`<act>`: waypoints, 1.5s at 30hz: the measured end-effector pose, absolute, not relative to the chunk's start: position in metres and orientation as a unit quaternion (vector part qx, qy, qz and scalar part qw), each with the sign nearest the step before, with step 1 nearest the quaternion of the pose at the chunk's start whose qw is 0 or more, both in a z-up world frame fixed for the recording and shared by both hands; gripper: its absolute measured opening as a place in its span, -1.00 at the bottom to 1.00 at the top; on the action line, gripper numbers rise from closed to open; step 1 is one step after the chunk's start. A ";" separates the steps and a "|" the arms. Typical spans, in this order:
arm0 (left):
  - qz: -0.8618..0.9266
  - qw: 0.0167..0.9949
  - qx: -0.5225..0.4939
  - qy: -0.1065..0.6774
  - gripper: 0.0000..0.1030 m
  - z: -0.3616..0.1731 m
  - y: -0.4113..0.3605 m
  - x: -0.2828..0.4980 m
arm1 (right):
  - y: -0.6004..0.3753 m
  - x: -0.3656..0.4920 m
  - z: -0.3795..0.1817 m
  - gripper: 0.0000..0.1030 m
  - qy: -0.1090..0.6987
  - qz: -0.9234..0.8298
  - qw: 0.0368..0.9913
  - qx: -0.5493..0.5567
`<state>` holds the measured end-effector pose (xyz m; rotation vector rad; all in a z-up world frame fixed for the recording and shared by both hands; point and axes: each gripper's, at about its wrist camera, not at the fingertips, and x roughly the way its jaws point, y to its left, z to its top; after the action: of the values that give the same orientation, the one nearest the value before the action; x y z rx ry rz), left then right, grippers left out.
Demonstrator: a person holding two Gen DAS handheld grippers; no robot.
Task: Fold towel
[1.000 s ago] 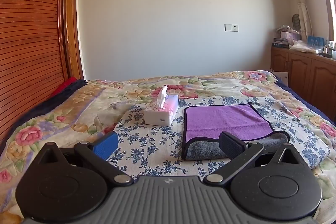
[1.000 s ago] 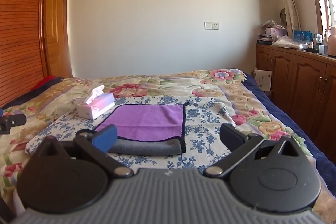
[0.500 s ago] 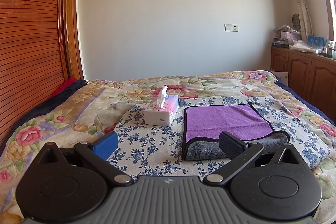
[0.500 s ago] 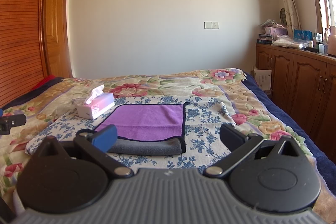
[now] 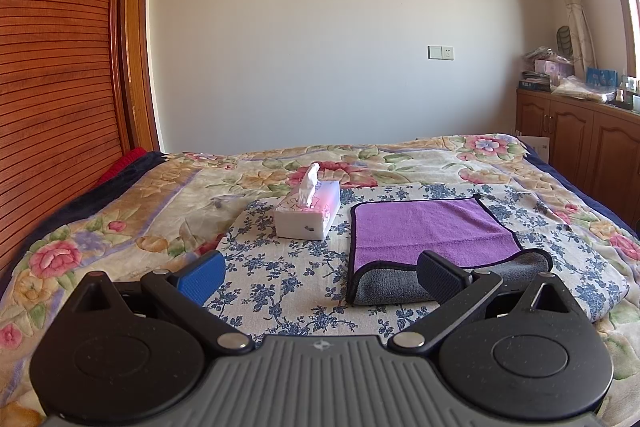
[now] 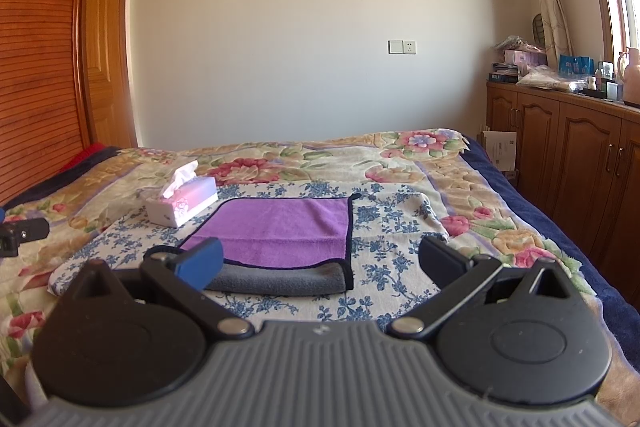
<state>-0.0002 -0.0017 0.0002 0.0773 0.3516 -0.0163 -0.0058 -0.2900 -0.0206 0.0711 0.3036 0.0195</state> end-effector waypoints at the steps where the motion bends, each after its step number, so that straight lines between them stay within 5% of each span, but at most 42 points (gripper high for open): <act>1: -0.008 0.984 0.038 0.175 1.00 0.000 -0.002 0.000 | -0.290 -0.006 -0.021 1.00 0.151 0.010 0.988 0.036; 45: -0.012 0.982 0.044 0.182 1.00 -0.003 0.001 0.003 | -0.291 -0.002 -0.021 1.00 0.157 0.007 0.987 0.038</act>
<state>0.0032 0.0008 -0.0025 0.0893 0.3669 -0.0236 -0.0024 -0.2912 -0.0214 0.0764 0.3161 0.0150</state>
